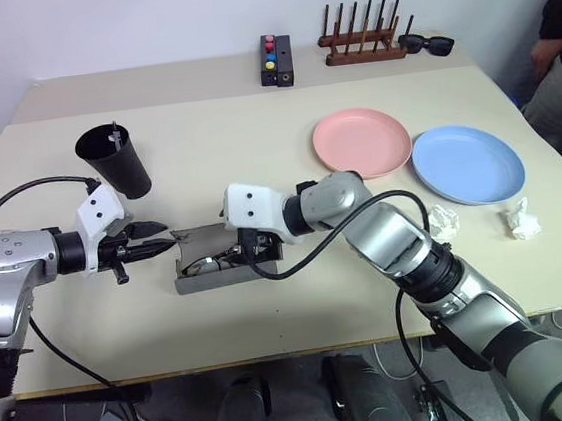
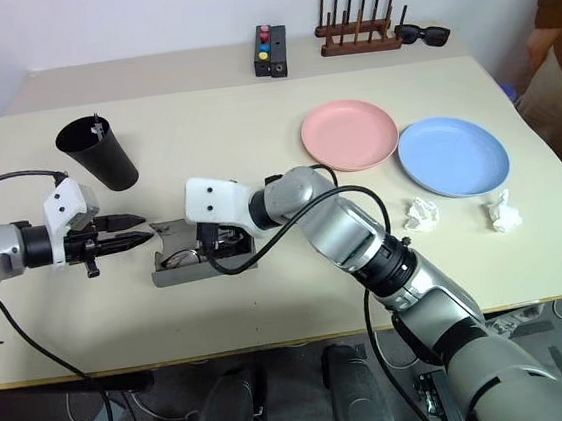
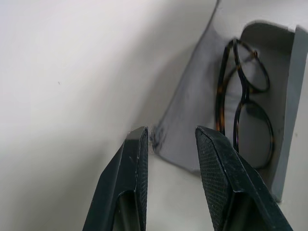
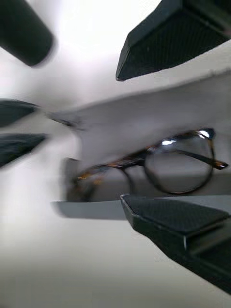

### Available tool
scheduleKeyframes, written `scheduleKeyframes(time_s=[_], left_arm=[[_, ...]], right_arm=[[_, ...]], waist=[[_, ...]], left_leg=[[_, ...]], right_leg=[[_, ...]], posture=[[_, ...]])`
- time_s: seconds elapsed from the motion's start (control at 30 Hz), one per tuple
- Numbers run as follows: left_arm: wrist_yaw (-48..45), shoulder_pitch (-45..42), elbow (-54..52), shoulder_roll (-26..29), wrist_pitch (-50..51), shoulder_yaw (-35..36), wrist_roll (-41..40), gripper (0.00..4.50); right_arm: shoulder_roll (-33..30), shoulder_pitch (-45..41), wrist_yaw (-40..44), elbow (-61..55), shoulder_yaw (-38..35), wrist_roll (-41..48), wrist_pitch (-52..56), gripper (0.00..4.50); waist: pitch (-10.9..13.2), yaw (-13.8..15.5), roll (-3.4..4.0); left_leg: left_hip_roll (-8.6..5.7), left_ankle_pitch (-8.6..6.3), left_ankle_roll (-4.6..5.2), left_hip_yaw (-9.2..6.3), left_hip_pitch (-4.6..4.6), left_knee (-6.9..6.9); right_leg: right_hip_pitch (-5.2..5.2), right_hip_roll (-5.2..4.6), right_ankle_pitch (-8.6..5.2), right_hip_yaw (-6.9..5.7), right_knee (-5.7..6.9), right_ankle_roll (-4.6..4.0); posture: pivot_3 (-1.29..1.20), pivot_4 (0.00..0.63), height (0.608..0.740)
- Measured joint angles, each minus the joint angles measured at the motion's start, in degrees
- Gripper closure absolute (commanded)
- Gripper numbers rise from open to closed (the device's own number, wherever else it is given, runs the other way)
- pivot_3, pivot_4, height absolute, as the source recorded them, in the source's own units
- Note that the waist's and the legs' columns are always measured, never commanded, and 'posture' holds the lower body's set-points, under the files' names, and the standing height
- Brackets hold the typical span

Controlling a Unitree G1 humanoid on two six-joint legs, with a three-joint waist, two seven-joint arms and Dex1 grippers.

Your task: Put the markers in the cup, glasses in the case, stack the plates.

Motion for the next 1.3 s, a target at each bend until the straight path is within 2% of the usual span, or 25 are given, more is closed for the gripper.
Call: scheduleKeyframes(time_s=[0.03, 0.07, 0.13, 0.17, 0.23, 0.47, 0.67, 0.9, 1.3], left_arm=[[0.41, -1.14, 0.0, -1.33, 0.18, 0.0, -0.58, 2.97], [1.04, -2.29, -0.09, -2.5, 0.35, -0.05, -1.13, 3.22], [2.92, -4.65, 0.07, -4.3, 0.96, -0.08, -1.33, 3.81], [4.02, -5.74, 0.4, -5.05, 1.0, -0.12, -1.12, 4.36], [5.62, -7.16, 1.79, -6.28, -0.07, -0.77, 0.49, 4.5], [6.88, -11.14, 8.75, -9.91, -4.73, -9.1, 7.97, 4.5], [-0.74, -11.84, 9.47, -9.33, -5.04, -12.76, 8.07, 4.5], [-9.63, -7.51, 1.47, -6.0, 1.55, -13.12, 3.19, 4.5], [-9.3, -1.4, -8.27, -3.88, 2.15, -13.4, 2.81, 4.5]], right_arm=[[-0.2, 0.23, -0.23, -1.48, -1.4, 0.81, 0.6, 1.4], [-0.54, 0.57, -0.48, -2.74, -2.61, 1.45, 1.26, 1.92], [-2.43, 2.22, -0.68, -5.14, -4.6, 2.62, 2.02, 2.88], [-3.88, 3.51, -0.81, -6.33, -5.3, 3.01, 2.55, 3.45], [-6.38, 6.76, -1.55, -8.32, -6.75, 3.44, 3.92, 4.47], [-10.4, 13.89, -4.47, -15.49, -9.06, 5.05, 6.63, 4.47], [-12.21, 17.53, -7.6, -18.6, -9.82, 5.8, 8.6, 4.47], [-15.3, 20.74, -9.79, -20.49, -12.98, 6.95, 8.92, 4.47], [-17.45, 21.2, -10.79, -20.14, -14.45, 7.98, 7.48, 4.47]], waist=[[0.0, 0.14, 0.0], [-0.02, 0.2, -0.04], [-0.03, 0.18, -0.04], [-0.03, 0.15, -0.04], [-0.02, 0.01, -0.03], [-0.02, -0.07, -0.03], [-0.02, -0.13, -0.03], [-0.01, -0.09, -0.02], [-0.02, -0.07, -0.02]], left_leg=[[-0.01, 0.0, 0.0, -0.04, -0.01, 0.03], [-0.01, 0.0, 0.0, -0.04, -0.01, 0.05], [-0.04, 0.0, 0.0, -0.03, 0.0, 0.07], [-0.04, 0.0, 0.0, -0.03, 0.0, 0.06], [-0.05, 0.0, 0.0, -0.03, 0.0, 0.04], [-0.04, 0.0, 0.0, -0.01, 0.01, 0.01], [-0.05, 0.0, 0.0, 0.03, 0.01, 0.02], [-0.03, 0.0, 0.0, 0.03, -0.02, 0.02], [0.0, 0.0, 0.0, 0.04, 0.04, 0.02]], right_leg=[[0.02, -0.01, 0.0, -0.03, -0.01, 0.0], [0.05, -0.01, 0.0, -0.04, -0.02, 0.01], [0.08, -0.03, 0.01, -0.03, -0.04, 0.01], [0.08, -0.04, 0.01, -0.03, -0.04, 0.02], [0.07, -0.03, 0.01, -0.03, -0.04, 0.02], [0.03, 0.03, 0.0, -0.01, -0.01, 0.01], [0.03, 0.0, 0.0, 0.01, -0.03, 0.0], [0.04, -0.03, -0.04, 0.01, -0.08, -0.04], [0.08, -0.01, -0.12, 0.01, -0.09, -0.15]], posture=[[0.0, 0.15, 0.735], [0.0, 0.15, 0.735], [0.0, 0.15, 0.735], [0.0, 0.15, 0.735], [0.0, 0.15, 0.735], [0.0, 0.15, 0.735], [0.0, 0.15, 0.735], [0.0, 0.15, 0.735], [0.0, 0.15, 0.735]])
